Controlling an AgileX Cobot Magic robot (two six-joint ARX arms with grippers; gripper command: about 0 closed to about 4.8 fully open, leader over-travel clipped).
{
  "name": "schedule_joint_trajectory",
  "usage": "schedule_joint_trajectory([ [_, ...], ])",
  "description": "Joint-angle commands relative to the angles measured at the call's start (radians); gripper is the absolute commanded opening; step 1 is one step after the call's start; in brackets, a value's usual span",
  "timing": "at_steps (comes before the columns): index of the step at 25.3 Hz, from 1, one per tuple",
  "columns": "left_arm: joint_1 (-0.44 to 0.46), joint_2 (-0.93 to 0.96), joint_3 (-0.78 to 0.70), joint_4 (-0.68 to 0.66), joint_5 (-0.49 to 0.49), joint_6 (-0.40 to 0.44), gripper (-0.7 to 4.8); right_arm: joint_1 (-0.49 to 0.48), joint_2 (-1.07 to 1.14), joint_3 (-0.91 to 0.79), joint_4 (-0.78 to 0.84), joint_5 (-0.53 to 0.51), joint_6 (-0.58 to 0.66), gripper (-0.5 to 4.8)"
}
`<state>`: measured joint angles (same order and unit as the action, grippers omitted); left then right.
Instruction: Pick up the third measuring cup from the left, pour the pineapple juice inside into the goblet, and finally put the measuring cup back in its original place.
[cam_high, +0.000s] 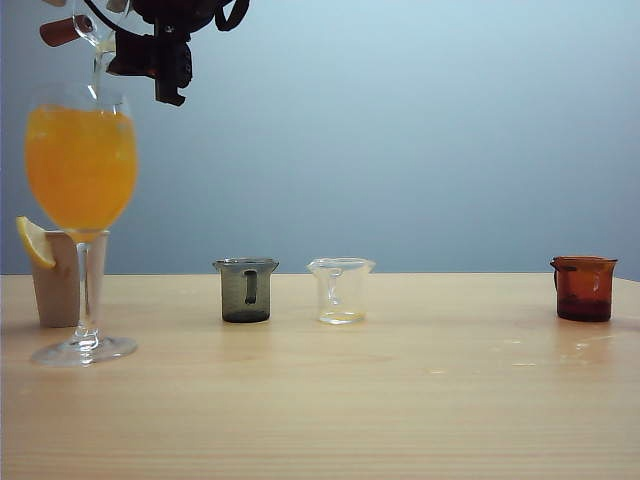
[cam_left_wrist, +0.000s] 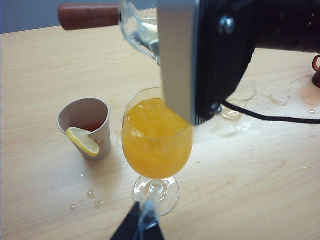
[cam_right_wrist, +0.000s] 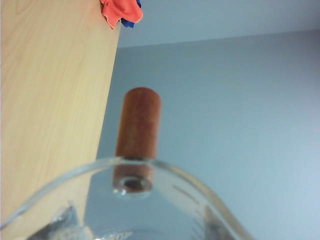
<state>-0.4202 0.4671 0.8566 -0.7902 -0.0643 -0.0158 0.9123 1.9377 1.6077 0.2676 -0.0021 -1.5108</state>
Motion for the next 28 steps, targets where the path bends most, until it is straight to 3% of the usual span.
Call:
schedule_joint_trajectory([
  [1, 0.000, 0.000, 0.003, 0.006, -0.001, 0.001, -0.04, 0.009, -0.007, 0.003, 0.022, 0.000, -0.050, 1.35],
  [18, 0.000, 0.000, 0.003, 0.006, -0.001, 0.001, -0.04, 0.018, -0.007, 0.003, 0.024, 0.007, -0.252, 1.35],
  [28, 0.000, 0.000, 0.003, 0.006, -0.001, 0.001, -0.04, 0.031, -0.009, 0.003, 0.021, 0.009, -0.278, 1.35],
])
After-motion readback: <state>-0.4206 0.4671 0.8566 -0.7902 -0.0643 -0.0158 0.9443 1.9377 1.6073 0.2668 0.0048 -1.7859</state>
